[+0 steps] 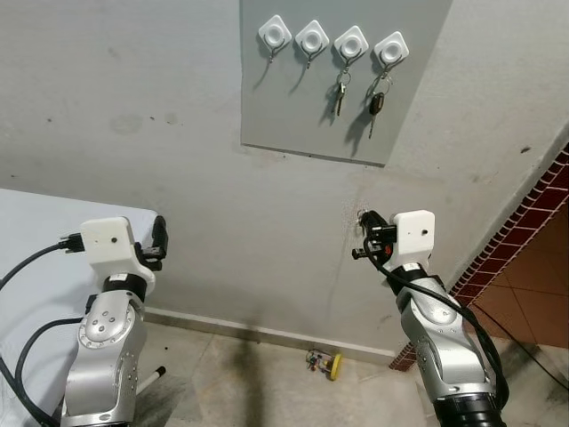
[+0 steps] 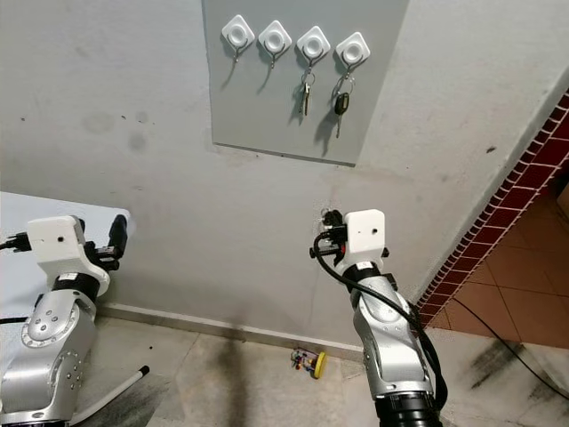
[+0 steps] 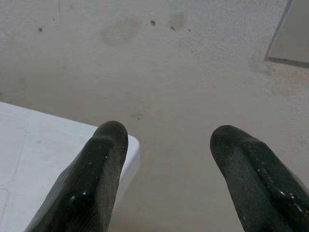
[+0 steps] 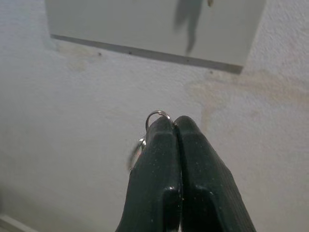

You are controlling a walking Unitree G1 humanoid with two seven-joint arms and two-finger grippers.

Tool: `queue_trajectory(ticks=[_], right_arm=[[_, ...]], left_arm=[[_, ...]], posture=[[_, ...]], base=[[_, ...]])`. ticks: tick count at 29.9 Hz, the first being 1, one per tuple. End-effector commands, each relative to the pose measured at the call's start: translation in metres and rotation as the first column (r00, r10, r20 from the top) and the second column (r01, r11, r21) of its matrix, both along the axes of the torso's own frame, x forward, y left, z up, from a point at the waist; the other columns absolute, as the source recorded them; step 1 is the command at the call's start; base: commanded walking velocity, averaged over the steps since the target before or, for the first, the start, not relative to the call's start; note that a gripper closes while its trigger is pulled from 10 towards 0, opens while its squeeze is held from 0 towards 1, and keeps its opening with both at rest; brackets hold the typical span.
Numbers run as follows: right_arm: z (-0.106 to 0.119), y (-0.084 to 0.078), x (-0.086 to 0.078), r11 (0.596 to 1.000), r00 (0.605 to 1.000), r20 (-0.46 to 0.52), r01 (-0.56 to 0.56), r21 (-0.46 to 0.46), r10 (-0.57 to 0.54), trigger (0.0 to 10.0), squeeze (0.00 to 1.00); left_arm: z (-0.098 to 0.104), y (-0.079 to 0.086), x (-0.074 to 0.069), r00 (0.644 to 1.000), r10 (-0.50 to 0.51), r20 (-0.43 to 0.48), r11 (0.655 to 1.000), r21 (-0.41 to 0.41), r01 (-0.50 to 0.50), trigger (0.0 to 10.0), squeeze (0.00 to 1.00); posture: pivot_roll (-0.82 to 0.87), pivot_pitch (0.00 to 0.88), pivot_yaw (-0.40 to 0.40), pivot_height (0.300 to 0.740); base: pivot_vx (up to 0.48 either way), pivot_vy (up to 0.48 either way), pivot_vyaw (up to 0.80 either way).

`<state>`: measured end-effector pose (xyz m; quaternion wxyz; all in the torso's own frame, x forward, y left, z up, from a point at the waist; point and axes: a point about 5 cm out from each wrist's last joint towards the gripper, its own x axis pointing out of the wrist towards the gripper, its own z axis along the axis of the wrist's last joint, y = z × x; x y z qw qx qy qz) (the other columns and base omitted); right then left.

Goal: Hang keys on a hook

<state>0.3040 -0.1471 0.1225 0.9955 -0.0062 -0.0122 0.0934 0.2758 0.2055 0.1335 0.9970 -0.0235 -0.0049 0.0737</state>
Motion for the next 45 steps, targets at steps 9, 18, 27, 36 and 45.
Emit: queue_trajectory(ticks=[9,18,27,36,45], right_arm=[[0.005,-0.003,-0.004,0.999,0.999,0.022,0.029,0.014,-0.029,10.0,0.0],[0.005,0.0,-0.009,1.0,0.999,0.036,0.02,0.017,-0.02,10.0,0.0],[0.007,0.005,-0.011,0.999,0.999,0.052,-0.014,0.028,0.013,10.0,0.0],[0.008,0.008,-0.01,0.999,0.998,0.054,-0.037,0.027,0.035,10.0,0.0],[0.008,0.01,-0.01,0.998,0.997,0.055,-0.055,0.027,0.053,10.0,0.0]], left_arm=[[0.006,-0.002,0.002,0.999,-0.034,-0.001,0.999,0.027,0.034,10.0,0.0],[0.01,-0.008,0.006,0.996,-0.09,-0.002,0.996,0.024,0.09,10.0,0.0],[0.011,-0.012,0.004,0.991,-0.136,0.003,0.991,-0.004,0.136,10.0,0.0],[0.011,-0.012,0.002,0.991,-0.132,0.003,0.991,-0.009,0.132,10.0,0.0],[0.012,-0.012,0.001,0.991,-0.132,0.005,0.991,-0.01,0.132,10.0,0.0]], posture=[[-0.09,0.03,0.014,0.74],[-0.1,0.035,0.032,0.74],[-0.09,0.036,0.036,0.74],[-0.08,0.031,0.024,0.74],[-0.07,0.024,0.019,0.74]], base=[[0.0,0.0,0.0],[0.0,0.0,0.0],[0.125,0.0,0.0],[0.31,0.0,0.0],[0.322,0.0,0.0]])
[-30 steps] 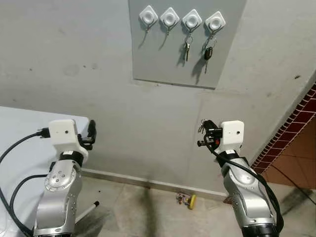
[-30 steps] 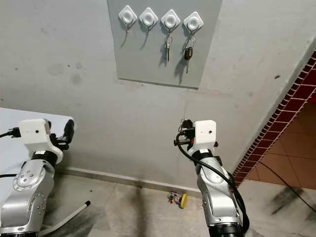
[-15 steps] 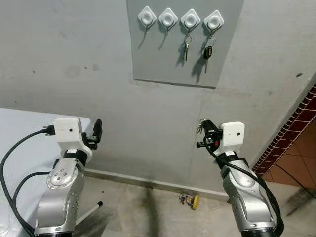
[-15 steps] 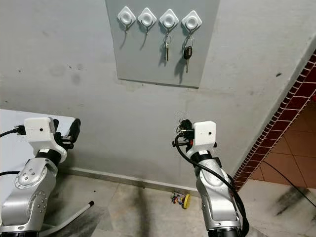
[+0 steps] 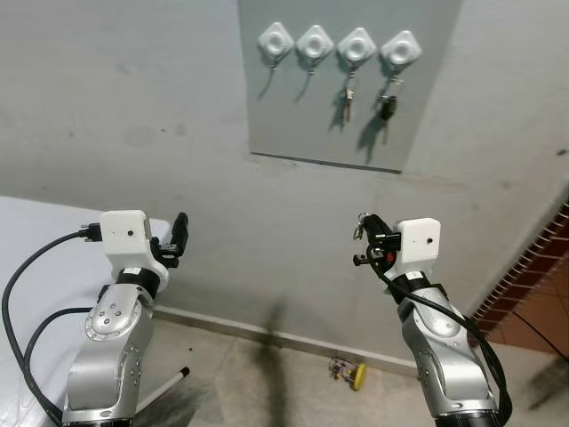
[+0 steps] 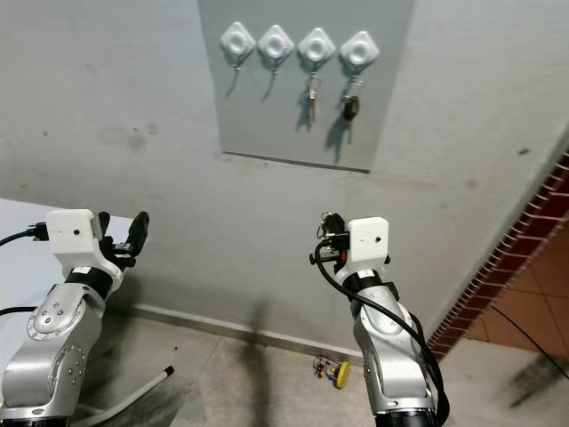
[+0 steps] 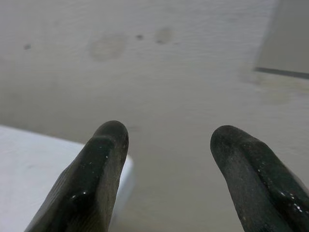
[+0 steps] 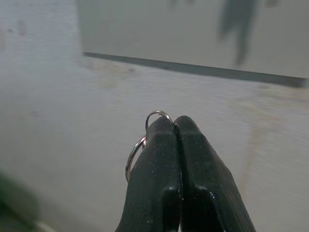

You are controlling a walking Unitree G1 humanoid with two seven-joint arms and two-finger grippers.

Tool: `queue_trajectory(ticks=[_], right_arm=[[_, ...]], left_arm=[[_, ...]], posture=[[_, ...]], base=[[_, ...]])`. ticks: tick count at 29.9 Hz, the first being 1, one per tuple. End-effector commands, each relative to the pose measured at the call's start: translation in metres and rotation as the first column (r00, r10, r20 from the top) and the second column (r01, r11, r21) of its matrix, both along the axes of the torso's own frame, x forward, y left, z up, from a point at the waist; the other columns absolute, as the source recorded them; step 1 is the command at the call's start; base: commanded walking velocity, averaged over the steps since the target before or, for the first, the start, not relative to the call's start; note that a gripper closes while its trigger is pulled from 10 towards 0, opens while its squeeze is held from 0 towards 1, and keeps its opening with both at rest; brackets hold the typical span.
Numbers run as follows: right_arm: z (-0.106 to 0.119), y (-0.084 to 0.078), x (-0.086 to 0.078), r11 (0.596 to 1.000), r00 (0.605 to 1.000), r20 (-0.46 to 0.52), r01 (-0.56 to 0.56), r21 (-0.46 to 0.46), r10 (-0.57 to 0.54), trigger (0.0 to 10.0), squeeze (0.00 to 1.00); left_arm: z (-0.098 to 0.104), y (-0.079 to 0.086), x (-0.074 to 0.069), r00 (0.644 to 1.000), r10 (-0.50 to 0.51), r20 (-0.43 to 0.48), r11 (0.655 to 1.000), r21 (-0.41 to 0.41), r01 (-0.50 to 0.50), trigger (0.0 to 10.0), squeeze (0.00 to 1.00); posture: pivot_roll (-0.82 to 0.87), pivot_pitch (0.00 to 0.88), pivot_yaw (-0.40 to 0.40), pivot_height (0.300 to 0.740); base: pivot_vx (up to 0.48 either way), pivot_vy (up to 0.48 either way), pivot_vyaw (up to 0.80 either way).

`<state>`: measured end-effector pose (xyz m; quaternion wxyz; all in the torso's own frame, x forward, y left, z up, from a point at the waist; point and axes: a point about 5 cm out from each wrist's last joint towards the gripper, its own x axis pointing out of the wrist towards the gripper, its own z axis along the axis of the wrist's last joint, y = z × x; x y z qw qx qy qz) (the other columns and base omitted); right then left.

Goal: Hang keys on a hook

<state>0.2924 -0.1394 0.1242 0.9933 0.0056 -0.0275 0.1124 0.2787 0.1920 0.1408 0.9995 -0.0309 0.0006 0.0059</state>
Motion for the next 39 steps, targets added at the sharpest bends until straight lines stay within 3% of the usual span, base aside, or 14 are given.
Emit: queue_trajectory(ticks=[1,25,30,39], right_arm=[[0.007,0.003,0.002,1.0,0.999,0.027,-0.017,0.003,0.017,10.0,0.0],[0.006,0.005,0.002,0.999,0.999,0.025,-0.047,-0.004,0.047,10.0,0.0],[0.005,0.006,0.001,0.998,0.998,0.024,-0.058,-0.007,0.058,10.0,0.0],[0.009,0.009,0.001,0.992,0.992,0.037,-0.121,-0.038,0.122,10.0,0.0]], left_arm=[[0.004,0.002,-0.001,1.0,0.004,0.012,1.0,0.003,-0.004,10.0,0.0],[0.005,0.0,-0.002,1.0,0.0,0.017,1.0,-0.003,0.0,10.0,0.0],[0.007,-0.003,-0.003,0.998,0.014,0.054,1.0,0.026,-0.015,10.0,0.0],[0.016,-0.02,-0.005,0.991,-0.107,0.084,0.992,0.081,0.1,10.0,0.0]], posture=[[-0.07,0.024,0.019,0.74],[-0.07,0.016,0.01,0.74],[-0.07,0.021,0.008,0.74],[-0.07,0.035,0.001,0.74]], base=[[0.319,0.0,0.0],[0.328,0.0,0.0],[0.0,0.0,0.0],[0.0,0.0,0.0]])
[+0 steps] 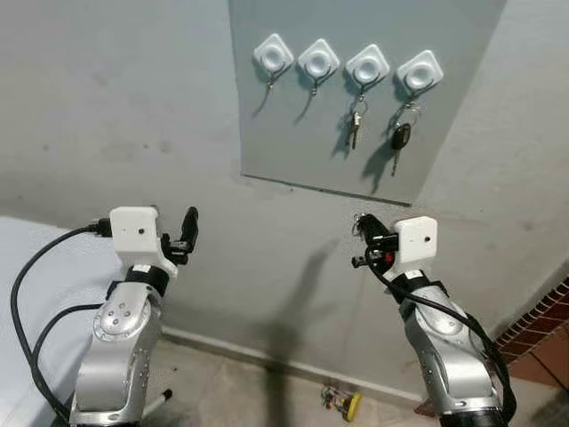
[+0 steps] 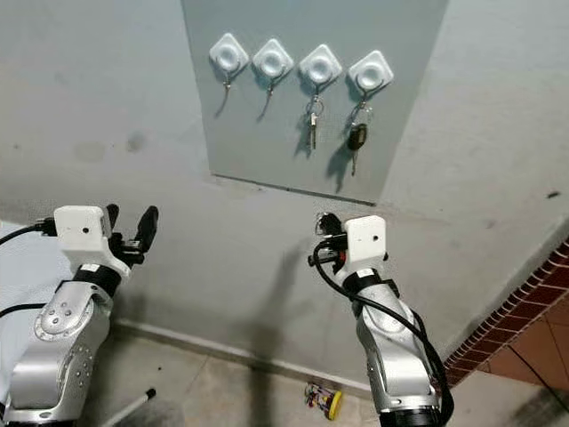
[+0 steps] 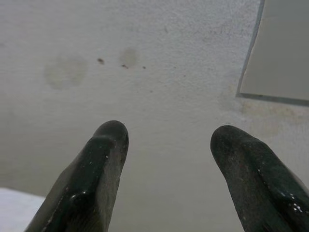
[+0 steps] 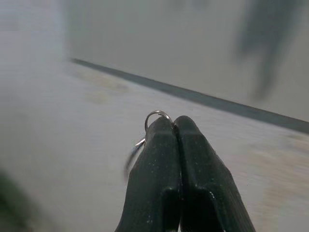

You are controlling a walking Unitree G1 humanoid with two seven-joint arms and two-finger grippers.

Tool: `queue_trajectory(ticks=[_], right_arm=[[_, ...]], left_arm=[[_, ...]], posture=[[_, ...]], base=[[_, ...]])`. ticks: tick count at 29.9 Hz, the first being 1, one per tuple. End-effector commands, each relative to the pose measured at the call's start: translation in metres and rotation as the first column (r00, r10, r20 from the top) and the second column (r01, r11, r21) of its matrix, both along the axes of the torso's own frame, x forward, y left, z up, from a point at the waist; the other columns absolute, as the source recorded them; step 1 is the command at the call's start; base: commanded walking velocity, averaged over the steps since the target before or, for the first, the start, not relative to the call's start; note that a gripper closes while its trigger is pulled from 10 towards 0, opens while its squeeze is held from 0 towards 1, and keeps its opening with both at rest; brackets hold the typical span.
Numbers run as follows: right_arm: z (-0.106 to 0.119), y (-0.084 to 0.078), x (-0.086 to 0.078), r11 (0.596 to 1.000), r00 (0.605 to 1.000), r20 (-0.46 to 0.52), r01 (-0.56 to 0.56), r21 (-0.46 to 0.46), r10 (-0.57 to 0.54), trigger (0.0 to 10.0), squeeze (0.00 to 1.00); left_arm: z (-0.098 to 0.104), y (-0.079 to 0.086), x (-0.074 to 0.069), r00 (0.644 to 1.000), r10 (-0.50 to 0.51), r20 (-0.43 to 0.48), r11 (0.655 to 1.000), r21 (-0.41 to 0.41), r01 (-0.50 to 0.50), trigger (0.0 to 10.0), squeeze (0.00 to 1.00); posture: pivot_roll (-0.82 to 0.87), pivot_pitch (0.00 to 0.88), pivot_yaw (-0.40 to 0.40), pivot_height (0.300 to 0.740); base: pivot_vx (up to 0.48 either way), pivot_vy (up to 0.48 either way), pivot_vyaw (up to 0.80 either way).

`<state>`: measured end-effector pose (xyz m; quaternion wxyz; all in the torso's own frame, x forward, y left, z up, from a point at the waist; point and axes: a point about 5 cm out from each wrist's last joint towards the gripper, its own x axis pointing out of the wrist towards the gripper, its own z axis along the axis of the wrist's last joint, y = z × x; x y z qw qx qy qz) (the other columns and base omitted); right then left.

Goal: Hang keys on a hook

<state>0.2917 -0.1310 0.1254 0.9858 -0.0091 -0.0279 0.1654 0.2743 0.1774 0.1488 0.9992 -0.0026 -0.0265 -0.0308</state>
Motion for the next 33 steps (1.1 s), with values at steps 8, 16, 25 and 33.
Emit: queue_trajectory(ticks=[8,16,25,33], right_arm=[[0.021,0.005,0.009,0.996,0.993,0.078,-0.088,-0.024,0.09,10.0,0.0],[0.046,0.008,0.028,0.99,0.978,0.155,-0.141,-0.022,0.143,10.0,0.0],[0.084,0.022,0.052,0.98,0.945,0.262,-0.2,-0.004,0.194,10.0,0.0],[0.105,0.032,0.061,0.971,0.92,0.326,-0.237,0.019,0.218,10.0,0.0]], left_arm=[[0.019,-0.021,0.0,0.988,-0.137,0.064,0.99,0.044,0.135,10.0,0.0],[0.027,-0.043,-0.003,0.964,-0.251,0.087,0.968,0.043,0.248,10.0,0.0],[0.04,-0.052,0.002,0.944,-0.307,0.124,0.951,0.077,0.299,10.0,0.0],[0.055,-0.053,0.007,0.931,-0.327,0.161,0.944,0.096,0.315,10.0,0.0]], posture=[[-0.08,0.04,0.002,0.74],[-0.07,0.051,0.003,0.74],[-0.07,0.056,0.005,0.74],[-0.06,0.054,0.006,0.74]], base=[[0.0,0.0,0.0],[0.0,0.0,0.0],[0.0,0.0,0.0],[0.0,0.0,0.0]])
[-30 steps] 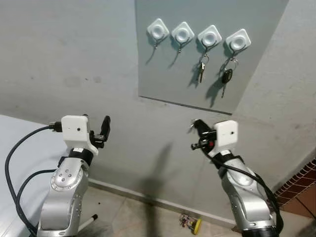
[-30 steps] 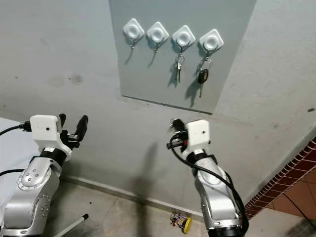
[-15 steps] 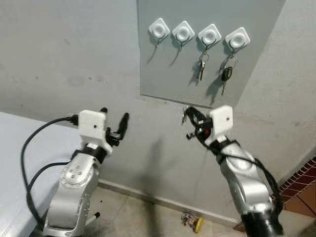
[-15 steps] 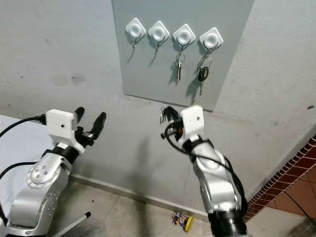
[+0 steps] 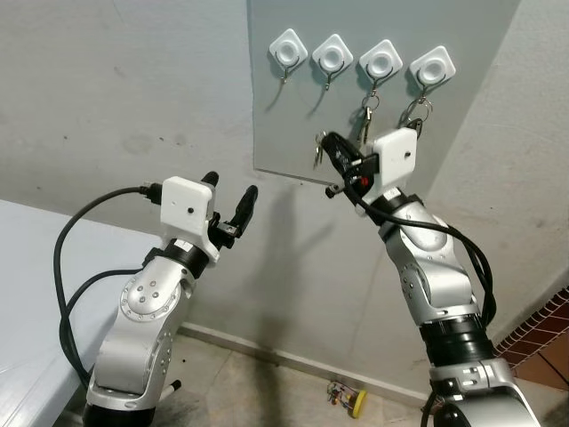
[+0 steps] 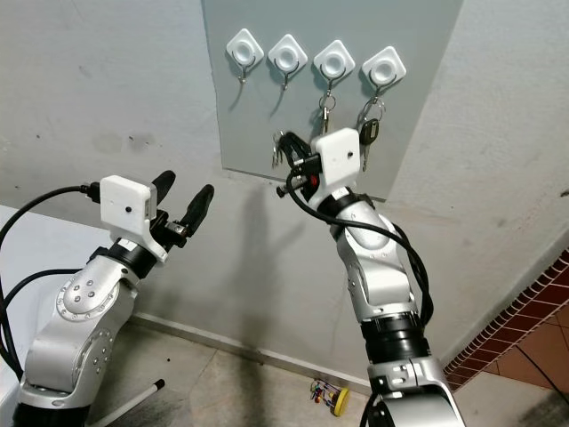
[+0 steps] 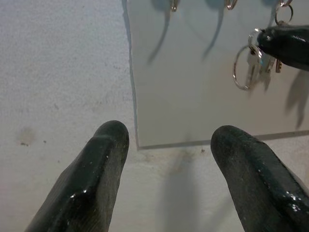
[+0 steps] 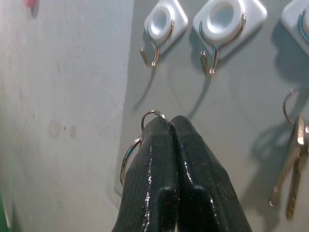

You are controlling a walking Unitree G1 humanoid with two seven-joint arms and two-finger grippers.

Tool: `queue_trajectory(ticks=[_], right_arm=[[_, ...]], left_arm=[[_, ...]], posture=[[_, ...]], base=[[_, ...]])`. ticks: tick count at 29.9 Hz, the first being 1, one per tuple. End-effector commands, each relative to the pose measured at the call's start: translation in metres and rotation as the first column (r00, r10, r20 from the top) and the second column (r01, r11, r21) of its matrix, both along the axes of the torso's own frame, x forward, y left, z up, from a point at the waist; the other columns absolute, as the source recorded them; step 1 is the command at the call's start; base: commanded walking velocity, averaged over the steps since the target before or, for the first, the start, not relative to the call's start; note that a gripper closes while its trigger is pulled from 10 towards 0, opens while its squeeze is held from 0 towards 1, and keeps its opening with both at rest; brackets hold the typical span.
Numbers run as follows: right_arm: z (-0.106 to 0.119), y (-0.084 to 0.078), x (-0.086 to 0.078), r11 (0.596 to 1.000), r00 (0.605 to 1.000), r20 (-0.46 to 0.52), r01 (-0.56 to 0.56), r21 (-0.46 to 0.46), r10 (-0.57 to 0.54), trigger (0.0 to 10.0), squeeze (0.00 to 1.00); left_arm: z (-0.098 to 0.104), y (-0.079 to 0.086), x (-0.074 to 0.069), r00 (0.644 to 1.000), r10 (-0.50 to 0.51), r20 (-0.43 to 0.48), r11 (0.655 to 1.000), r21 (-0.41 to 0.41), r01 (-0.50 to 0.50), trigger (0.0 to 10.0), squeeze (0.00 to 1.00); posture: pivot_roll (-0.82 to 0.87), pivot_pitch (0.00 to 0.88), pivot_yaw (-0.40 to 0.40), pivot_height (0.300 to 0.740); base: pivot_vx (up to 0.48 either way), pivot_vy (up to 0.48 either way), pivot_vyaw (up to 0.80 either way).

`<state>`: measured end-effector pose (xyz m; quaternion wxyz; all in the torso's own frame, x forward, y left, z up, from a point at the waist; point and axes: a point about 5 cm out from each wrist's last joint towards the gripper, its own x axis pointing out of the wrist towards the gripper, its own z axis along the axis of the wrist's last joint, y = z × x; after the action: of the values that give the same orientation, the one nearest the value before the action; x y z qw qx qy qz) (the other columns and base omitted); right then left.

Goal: Hang keys on a hook

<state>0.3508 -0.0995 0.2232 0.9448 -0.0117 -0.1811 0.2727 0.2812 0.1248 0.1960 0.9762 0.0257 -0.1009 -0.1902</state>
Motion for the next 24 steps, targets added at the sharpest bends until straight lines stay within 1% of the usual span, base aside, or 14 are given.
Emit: queue_trajectory(ticks=[1,9,12,17,18,24], right_arm=[[0.008,0.0,0.003,1.0,1.0,0.025,-0.009,0.026,0.008,10.0,0.0],[0.029,0.006,0.013,0.993,0.999,0.043,0.0,0.118,-0.005,10.0,0.0],[0.033,0.006,0.015,0.991,0.999,0.038,0.024,0.135,-0.029,10.0,0.0],[0.034,0.006,0.015,0.99,0.999,0.04,0.024,0.137,-0.029,10.0,0.0],[0.036,0.004,0.016,0.987,0.999,0.022,0.044,0.157,-0.048,10.0,0.0],[0.038,0.003,0.018,0.979,0.997,-0.02,0.08,0.19,-0.077,10.0,0.0]], left_arm=[[0.009,-0.001,0.001,1.0,-0.01,0.025,1.0,0.006,0.01,10.0,0.0],[0.021,-0.004,0.002,0.998,-0.032,0.06,0.999,0.016,0.032,10.0,0.0],[0.024,-0.006,0.001,0.996,-0.046,0.071,0.999,0.021,0.045,10.0,0.0],[0.024,-0.007,0.001,0.996,-0.049,0.072,0.999,0.023,0.047,10.0,0.0],[0.026,-0.008,0.0,0.996,-0.052,0.076,0.999,0.018,0.051,10.0,0.0],[0.027,-0.009,0.0,0.995,-0.054,0.079,0.998,0.015,0.053,10.0,0.0]], posture=[[-0.06,0.054,0.006,0.74],[-0.06,0.052,0.009,0.74],[-0.06,0.05,0.007,0.74],[-0.06,0.05,0.007,0.74],[-0.07,0.048,0.003,0.74],[-0.07,0.049,0.001,0.74]], base=[[0.0,0.0,0.0],[0.0,0.0,0.0],[0.0,0.0,0.0],[0.0,0.0,0.0],[0.0,0.0,0.0],[0.0,0.0,0.0]])
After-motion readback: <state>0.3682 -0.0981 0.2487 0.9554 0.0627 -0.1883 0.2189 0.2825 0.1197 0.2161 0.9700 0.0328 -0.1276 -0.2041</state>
